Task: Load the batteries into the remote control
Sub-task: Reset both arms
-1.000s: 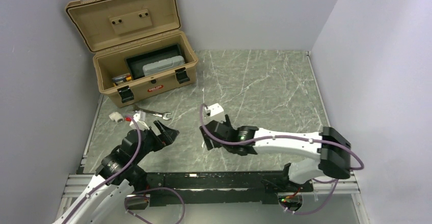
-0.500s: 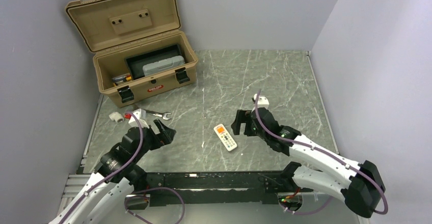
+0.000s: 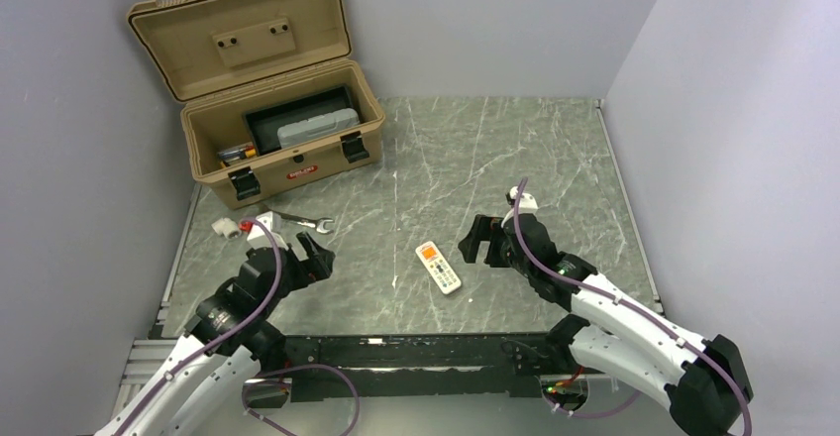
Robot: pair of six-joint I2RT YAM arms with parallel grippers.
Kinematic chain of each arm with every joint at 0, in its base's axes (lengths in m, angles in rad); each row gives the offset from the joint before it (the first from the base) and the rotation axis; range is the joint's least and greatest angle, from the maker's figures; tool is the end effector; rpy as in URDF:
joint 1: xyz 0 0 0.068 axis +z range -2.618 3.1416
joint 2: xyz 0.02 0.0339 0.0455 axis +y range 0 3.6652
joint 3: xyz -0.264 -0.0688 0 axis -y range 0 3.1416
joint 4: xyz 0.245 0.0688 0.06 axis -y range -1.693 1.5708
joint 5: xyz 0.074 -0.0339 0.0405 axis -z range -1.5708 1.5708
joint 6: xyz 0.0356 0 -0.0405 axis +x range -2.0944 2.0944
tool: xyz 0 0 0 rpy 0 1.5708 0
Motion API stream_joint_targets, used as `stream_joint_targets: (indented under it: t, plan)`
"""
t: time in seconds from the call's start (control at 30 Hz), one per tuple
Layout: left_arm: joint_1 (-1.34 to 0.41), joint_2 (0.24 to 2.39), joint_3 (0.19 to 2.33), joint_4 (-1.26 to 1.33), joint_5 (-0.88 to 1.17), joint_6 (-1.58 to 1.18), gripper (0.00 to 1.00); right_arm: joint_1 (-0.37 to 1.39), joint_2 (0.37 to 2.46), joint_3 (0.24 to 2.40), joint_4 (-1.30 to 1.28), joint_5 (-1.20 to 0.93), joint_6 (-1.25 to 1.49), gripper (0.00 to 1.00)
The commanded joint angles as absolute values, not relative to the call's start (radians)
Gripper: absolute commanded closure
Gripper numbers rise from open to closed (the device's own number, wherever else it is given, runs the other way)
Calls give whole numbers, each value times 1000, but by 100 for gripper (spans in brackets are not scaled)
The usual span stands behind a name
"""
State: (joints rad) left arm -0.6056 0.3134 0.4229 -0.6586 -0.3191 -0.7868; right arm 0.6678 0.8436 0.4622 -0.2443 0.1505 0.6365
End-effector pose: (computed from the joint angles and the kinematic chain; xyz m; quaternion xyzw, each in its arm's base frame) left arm 0.0868 -0.0465 0.2250 -0.1553 0.8507 -0.2032 0.4593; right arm 0.1468 0.1090 0.2113 0.0203 0.8883 0.2222 0.4014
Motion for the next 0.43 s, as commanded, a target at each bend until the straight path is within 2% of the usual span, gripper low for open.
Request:
stream_joint_targets:
  t: [0.0,0.4]
  plan:
    - [-610,310,411,-649,-360,-772,0,661,829,460,-199,173,622,1]
    - [-611,256,396,-658,-374,-784,1,661,849,467,-201,181,612,1]
